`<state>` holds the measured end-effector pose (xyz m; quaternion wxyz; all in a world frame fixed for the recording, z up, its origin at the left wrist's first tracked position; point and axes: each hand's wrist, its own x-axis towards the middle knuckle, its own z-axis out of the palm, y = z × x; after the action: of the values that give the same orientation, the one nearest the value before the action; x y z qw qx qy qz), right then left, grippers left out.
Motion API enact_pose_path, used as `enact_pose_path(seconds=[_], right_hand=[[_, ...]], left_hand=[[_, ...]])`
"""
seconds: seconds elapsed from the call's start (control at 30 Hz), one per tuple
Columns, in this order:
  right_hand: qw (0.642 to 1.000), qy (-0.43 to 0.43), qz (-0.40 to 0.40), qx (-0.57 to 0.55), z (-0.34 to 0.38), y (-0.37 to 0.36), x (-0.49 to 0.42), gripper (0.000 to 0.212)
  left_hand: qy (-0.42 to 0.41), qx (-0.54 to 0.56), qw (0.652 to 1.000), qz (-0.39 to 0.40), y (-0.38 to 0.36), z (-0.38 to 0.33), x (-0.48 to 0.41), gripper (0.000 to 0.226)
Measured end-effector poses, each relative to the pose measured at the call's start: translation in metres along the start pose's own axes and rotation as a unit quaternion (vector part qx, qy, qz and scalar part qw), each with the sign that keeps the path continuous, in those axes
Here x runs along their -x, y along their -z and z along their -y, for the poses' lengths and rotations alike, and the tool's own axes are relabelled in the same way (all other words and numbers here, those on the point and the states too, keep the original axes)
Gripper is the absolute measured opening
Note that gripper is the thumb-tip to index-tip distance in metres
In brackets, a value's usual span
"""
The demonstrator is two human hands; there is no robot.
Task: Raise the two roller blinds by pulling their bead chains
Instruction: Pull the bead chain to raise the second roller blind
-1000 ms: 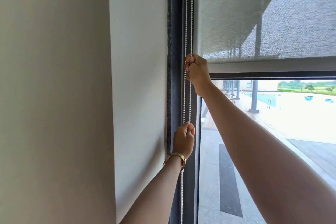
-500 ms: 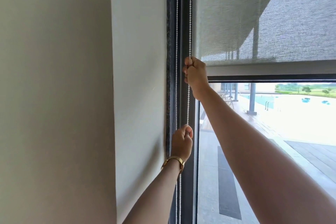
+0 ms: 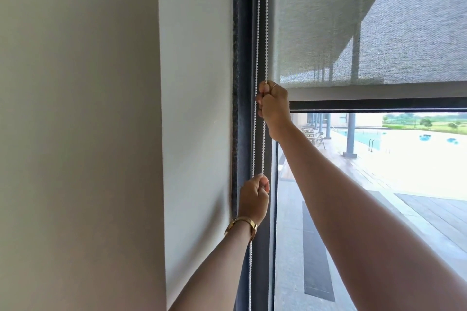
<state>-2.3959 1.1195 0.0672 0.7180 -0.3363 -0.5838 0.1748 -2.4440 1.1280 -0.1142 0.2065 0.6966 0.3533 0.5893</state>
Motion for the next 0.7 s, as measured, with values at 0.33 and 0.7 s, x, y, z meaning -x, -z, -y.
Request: enact_pose_path(seconds=[0.33,0.7], right_hand=[[1.000,-0.010,0.008,0.004,0.000,-0.002,-0.001,0.023],[0.998,-0.032,0.041,0.018,0.008,0.015,0.005,0.034]], left_hand=[[0.022,-0.021,0.999,0.011,0.008,0.005,-0.004,0.016],[0.057,0.051,0.996,0.042,0.012,-0.010,0.000,0.025]])
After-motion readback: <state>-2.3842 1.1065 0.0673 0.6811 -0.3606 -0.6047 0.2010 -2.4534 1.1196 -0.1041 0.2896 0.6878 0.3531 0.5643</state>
